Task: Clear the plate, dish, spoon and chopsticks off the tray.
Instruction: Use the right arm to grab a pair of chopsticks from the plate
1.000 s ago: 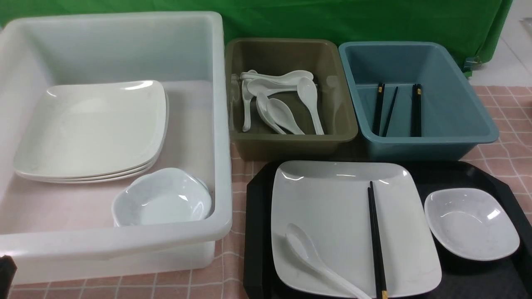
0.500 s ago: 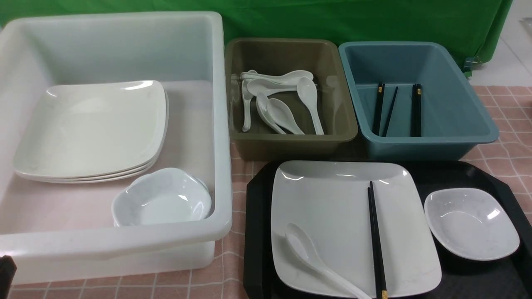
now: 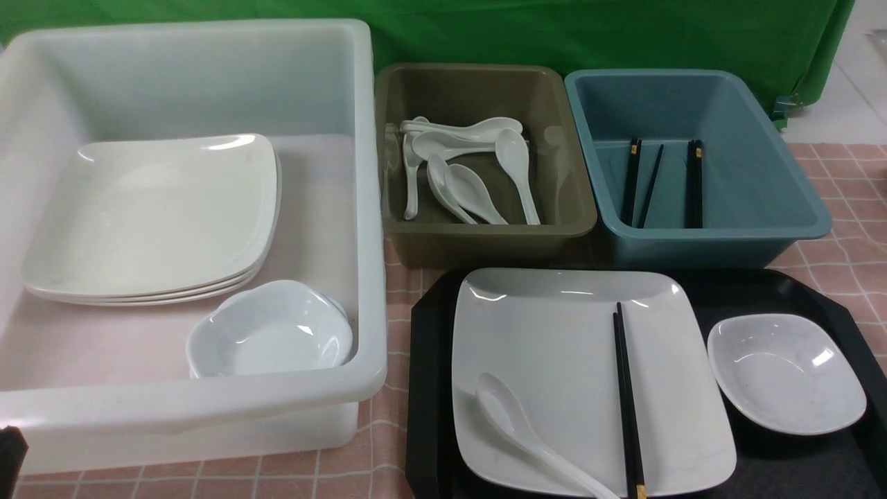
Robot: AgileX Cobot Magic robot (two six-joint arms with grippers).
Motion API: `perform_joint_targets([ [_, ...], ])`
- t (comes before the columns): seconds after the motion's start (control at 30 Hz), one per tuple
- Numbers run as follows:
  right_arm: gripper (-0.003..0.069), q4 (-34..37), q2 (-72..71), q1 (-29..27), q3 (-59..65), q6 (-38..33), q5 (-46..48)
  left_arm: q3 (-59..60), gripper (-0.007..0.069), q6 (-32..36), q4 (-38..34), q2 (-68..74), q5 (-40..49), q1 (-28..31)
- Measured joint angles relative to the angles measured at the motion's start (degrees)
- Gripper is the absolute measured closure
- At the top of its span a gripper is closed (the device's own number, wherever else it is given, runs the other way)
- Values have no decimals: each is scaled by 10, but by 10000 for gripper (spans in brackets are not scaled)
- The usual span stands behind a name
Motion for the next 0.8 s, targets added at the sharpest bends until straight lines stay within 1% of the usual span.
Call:
perform_joint_targets([
  [0.73,414,1,0,0,0,1,-9,0,604,0,0,0,0,0],
  [0.8,414,22,0,0,1,35,-18,0,604,0,0,0,0,0],
])
